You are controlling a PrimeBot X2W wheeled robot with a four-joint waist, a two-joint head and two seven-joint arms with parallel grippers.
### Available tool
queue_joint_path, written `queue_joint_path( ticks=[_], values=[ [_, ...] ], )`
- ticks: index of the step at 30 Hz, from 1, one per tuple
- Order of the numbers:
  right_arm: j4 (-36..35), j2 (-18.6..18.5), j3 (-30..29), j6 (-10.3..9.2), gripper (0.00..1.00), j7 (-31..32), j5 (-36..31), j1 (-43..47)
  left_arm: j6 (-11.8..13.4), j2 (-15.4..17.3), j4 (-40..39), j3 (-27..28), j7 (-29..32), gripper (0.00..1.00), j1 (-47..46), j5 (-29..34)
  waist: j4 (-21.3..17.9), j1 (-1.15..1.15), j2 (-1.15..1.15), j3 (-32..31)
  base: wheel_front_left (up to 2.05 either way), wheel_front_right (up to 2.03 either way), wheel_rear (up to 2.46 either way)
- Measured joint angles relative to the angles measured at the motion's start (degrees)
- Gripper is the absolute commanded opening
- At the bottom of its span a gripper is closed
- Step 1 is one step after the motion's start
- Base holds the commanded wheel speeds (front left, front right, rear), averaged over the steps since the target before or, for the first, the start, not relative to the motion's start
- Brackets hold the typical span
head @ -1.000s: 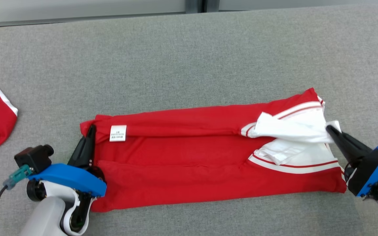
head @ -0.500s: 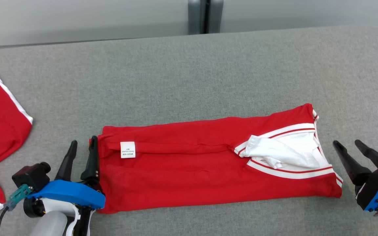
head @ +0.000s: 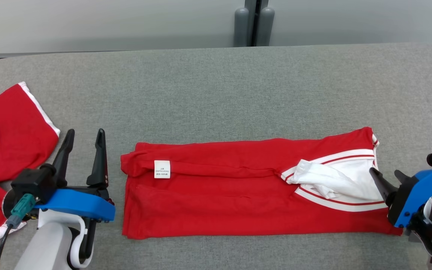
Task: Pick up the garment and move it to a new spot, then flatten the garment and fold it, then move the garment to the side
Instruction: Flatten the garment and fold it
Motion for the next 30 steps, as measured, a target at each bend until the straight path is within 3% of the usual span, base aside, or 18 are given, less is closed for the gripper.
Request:
queue_joint_path(
  ticks=[11,18,19,24,30],
  values=[
    [12.6,1.6,-3.6,0.00,1.00,-0.8,-6.6,-5.4,-0.3,0.0,2.7,-0.2,0.0,1.00,0.0,0.9,2.0,0.00,0.00,0.5,0.00,0.00,0.00],
    [16.5,1.2,-1.5,-0.09,1.00,-0.9,-7.3,-6.9,-0.6,-0.5,3.5,-0.4,0.0,1.00,0.1,1.3,2.8,0.00,0.00,0.5,0.00,0.00,0.00],
    [16.6,1.0,-0.7,-0.09,0.00,-1.5,-6.9,-6.9,-0.6,-0.6,3.6,-0.4,0.0,1.00,0.1,1.3,2.9,0.00,0.00,0.4,0.00,0.00,0.00],
    [15.7,0.1,2.2,0.02,0.00,-3.6,-4.1,-5.6,-0.8,-0.7,3.7,0.2,0.0,1.00,0.8,0.9,2.2,0.00,0.00,-0.4,0.00,0.00,0.00],
    [11.9,-5.1,-0.6,0.01,0.00,-4.8,-4.0,-5.1,-0.5,-0.5,2.7,1.4,0.0,1.00,1.4,0.2,0.2,0.00,0.00,-0.7,0.00,0.00,0.00]
  ],
)
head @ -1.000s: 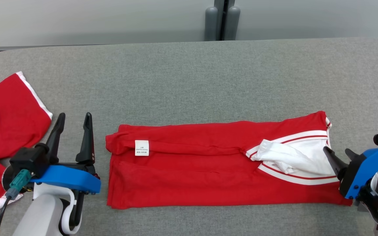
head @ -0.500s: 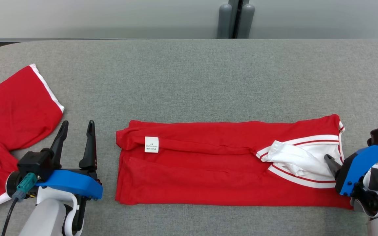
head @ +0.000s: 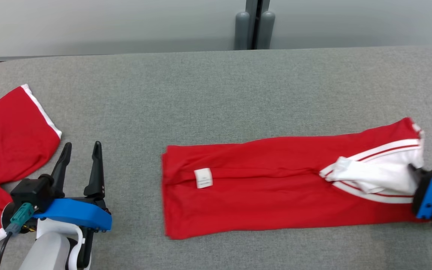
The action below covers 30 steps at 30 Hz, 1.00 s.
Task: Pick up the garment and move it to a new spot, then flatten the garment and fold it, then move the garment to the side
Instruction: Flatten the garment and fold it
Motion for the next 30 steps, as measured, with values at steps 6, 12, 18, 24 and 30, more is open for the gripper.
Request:
queue_joint_path(
  ticks=[6,12,18,24,30],
  values=[
    [-3.3,-4.3,-6.5,0.00,0.00,1.1,-2.7,0.5,0.4,0.0,-1.2,0.5,0.0,1.00,0.9,0.0,-0.9,0.00,0.00,-0.7,0.00,0.00,0.00],
    [-7.7,-5.2,-9.4,0.00,0.00,2.1,-5.6,1.6,0.7,0.0,-2.5,-0.2,0.6,1.00,1.6,0.0,-0.8,0.00,0.00,-1.0,0.00,0.00,0.00],
    [-14.1,-1.9,-2.6,0.00,0.00,3.8,-4.8,3.9,0.7,0.6,-3.0,-0.6,1.1,1.00,2.0,0.0,-0.4,0.00,0.00,-1.5,0.00,0.00,0.00],
    [-19.5,1.2,8.8,-0.01,0.00,5.3,-3.7,5.0,1.0,0.7,-3.5,-0.7,1.4,1.00,2.7,-0.1,-0.1,0.00,0.00,-2.0,0.00,0.00,0.00],
    [-18.4,5.0,20.7,0.00,0.00,4.8,-2.4,3.0,1.5,0.7,-4.0,-0.9,1.8,1.00,2.8,-0.5,0.2,0.00,0.00,-2.1,0.00,0.00,0.00]
  ],
)
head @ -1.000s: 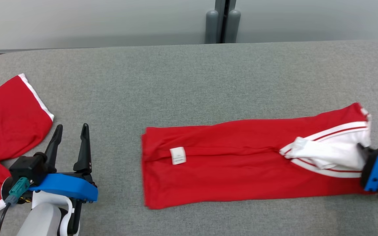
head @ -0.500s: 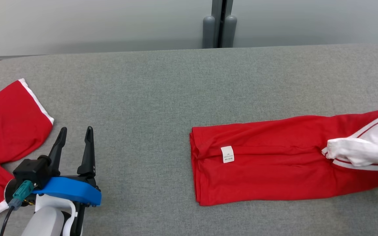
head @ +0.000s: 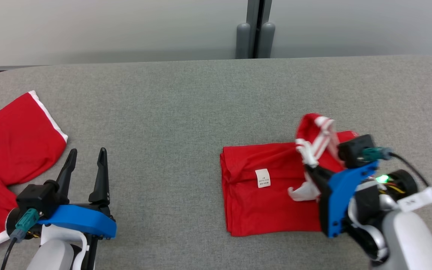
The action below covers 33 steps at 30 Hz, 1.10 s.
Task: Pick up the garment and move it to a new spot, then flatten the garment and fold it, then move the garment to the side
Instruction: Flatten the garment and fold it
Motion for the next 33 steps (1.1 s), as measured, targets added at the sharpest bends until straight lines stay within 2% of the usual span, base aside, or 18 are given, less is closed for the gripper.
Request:
queue_joint_path(
  ticks=[7,19,20,21,22,26,30,33],
  values=[
    [10.0,3.4,8.4,-0.01,0.00,-1.3,0.7,-6.3,-0.1,-0.1,0.1,-0.5,0.1,1.00,-0.1,-0.1,0.7,0.00,0.00,0.5,0.00,0.00,0.00],
    [25.1,5.7,13.2,-0.01,0.00,-3.8,3.2,-13.5,-0.7,-0.3,1.3,-1.6,0.4,1.00,-2.0,-0.4,2.8,0.00,0.00,1.4,0.00,0.00,0.00],
    [25.8,5.7,13.4,-0.01,0.15,-4.2,3.4,-13.7,-0.8,-0.3,1.4,-1.7,0.4,1.00,-2.0,-0.4,2.9,0.00,0.00,1.4,0.00,0.00,0.00],
    [26.5,5.7,13.8,-0.01,0.95,-4.7,3.8,-13.9,-1.0,-0.4,1.7,-1.8,0.3,1.00,-2.1,-0.4,3.0,0.00,0.00,1.4,0.00,0.00,0.00],
    [26.8,5.7,14.1,-0.01,1.00,-5.5,4.5,-14.1,-1.0,-0.5,1.9,-1.9,0.2,1.00,-2.2,-0.5,3.1,0.00,0.00,1.5,0.00,0.00,0.00],
    [25.0,5.7,15.3,-0.01,1.00,-9.2,10.3,-14.4,-1.1,-0.8,2.7,-2.1,0.0,1.00,-2.3,-0.5,3.1,0.00,0.00,1.0,0.00,0.00,0.00],
    [18.5,5.8,15.6,-0.01,1.00,-11.6,15.1,-14.5,-1.2,-0.8,3.3,-2.1,-0.2,1.00,-2.3,-0.6,2.6,0.00,0.00,0.2,0.00,0.00,0.00],
    [12.6,5.6,12.4,-0.01,1.00,-13.3,14.8,-13.1,-1.0,-0.7,3.3,-2.0,-0.4,1.00,-2.1,-0.9,1.9,0.00,0.00,-0.5,0.00,0.00,0.00]
  ],
)
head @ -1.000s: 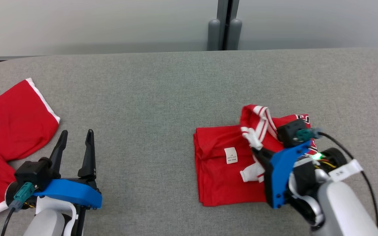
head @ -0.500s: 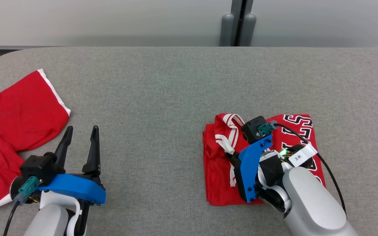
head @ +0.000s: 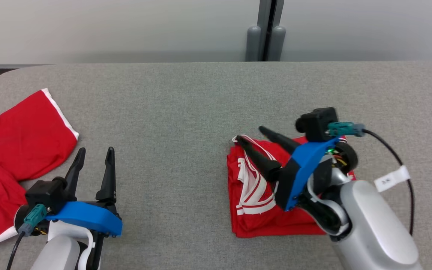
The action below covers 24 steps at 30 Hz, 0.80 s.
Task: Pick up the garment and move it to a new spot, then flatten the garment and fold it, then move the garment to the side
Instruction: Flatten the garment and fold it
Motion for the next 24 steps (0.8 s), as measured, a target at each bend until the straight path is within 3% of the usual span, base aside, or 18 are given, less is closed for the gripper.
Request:
queue_joint_path(
  ticks=[8,15,17,18,24],
  values=[
    [-11.2,-4.8,-14.2,0.00,1.00,-8.4,-11.7,10.2,0.3,0.4,-0.5,0.8,-0.5,1.00,1.1,-0.5,-1.7,0.00,0.00,-1.4,0.00,0.00,0.00],
    [-7.4,-3.0,-19.1,0.00,1.00,-18.2,-20.7,17.8,0.7,0.6,-1.4,1.7,-0.7,1.00,2.0,-0.6,-2.8,0.00,0.00,-0.9,0.00,0.00,0.00],
    [-4.1,-1.7,-18.5,0.00,0.17,-21.1,-22.2,17.8,0.8,0.7,-1.7,1.7,-0.7,1.00,2.0,-0.8,-2.9,0.00,0.00,-0.6,0.00,0.00,0.00],
    [-2.0,-1.2,-17.5,0.00,0.00,-21.9,-23.1,17.7,0.8,0.7,-1.8,1.7,-0.7,1.00,2.0,-0.8,-2.9,0.00,0.00,-0.4,0.00,0.00,0.00],
    [10.8,0.0,-11.8,0.01,0.00,-25.4,-24.8,12.5,1.1,0.8,-2.7,1.3,-0.4,1.00,1.9,-0.7,-2.4,0.00,0.00,0.5,0.00,0.00,0.00]
  ],
)
